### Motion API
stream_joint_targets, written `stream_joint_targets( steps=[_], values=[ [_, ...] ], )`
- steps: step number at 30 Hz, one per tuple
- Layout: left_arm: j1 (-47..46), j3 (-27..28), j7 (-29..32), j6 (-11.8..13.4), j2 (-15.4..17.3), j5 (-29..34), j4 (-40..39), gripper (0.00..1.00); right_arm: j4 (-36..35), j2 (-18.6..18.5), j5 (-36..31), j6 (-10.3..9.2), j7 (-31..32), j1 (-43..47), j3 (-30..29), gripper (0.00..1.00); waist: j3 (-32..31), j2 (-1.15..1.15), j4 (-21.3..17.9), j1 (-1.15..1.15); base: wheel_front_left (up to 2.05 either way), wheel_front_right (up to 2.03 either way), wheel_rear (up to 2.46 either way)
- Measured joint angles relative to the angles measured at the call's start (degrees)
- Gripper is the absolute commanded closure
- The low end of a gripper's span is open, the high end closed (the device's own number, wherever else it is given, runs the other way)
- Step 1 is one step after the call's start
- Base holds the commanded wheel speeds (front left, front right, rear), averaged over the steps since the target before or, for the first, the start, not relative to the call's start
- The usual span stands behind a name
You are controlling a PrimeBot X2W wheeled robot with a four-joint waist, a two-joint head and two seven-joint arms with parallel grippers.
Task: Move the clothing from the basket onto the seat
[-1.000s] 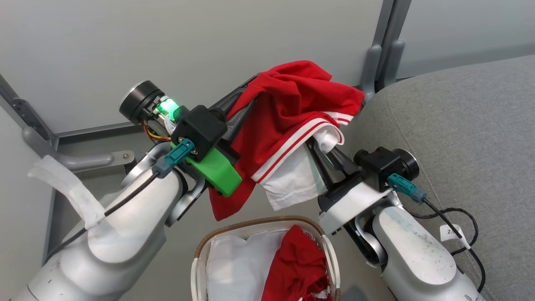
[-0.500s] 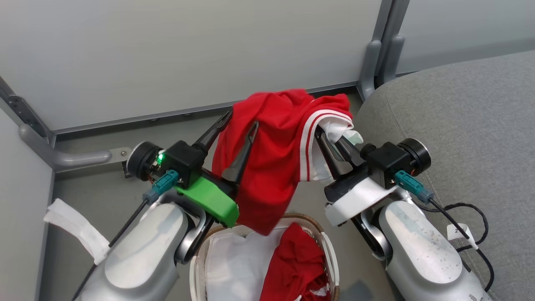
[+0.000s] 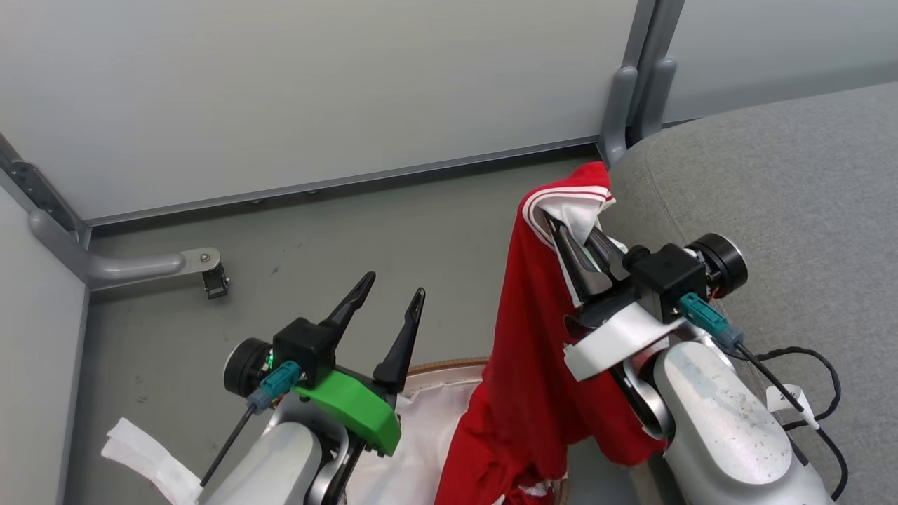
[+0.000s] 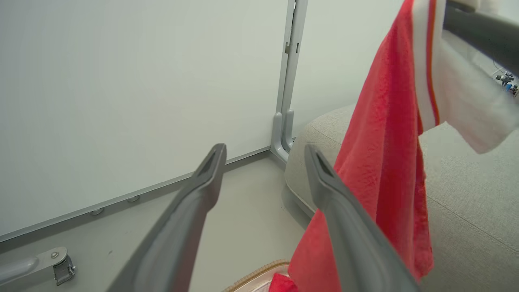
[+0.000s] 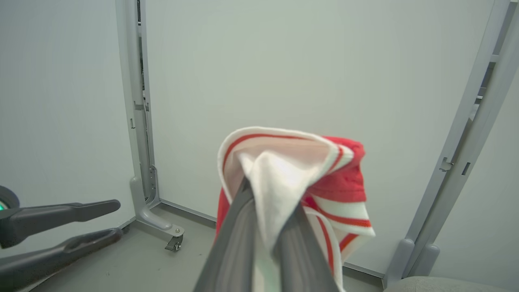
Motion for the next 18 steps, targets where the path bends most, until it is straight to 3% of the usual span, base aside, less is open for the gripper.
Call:
stream_joint_targets(
  steps=[18],
  values=[
    [5.46, 5.79, -0.16, -2.96, -3.77, 7.38, 0.09, 0.0, -0.96, -0.91, -1.29, 0.0, 0.0, -0.85, -3.11, 1.0, 0.9, 0.0, -3.18, 0.0, 0.0, 0.0, 0.0]
  ],
)
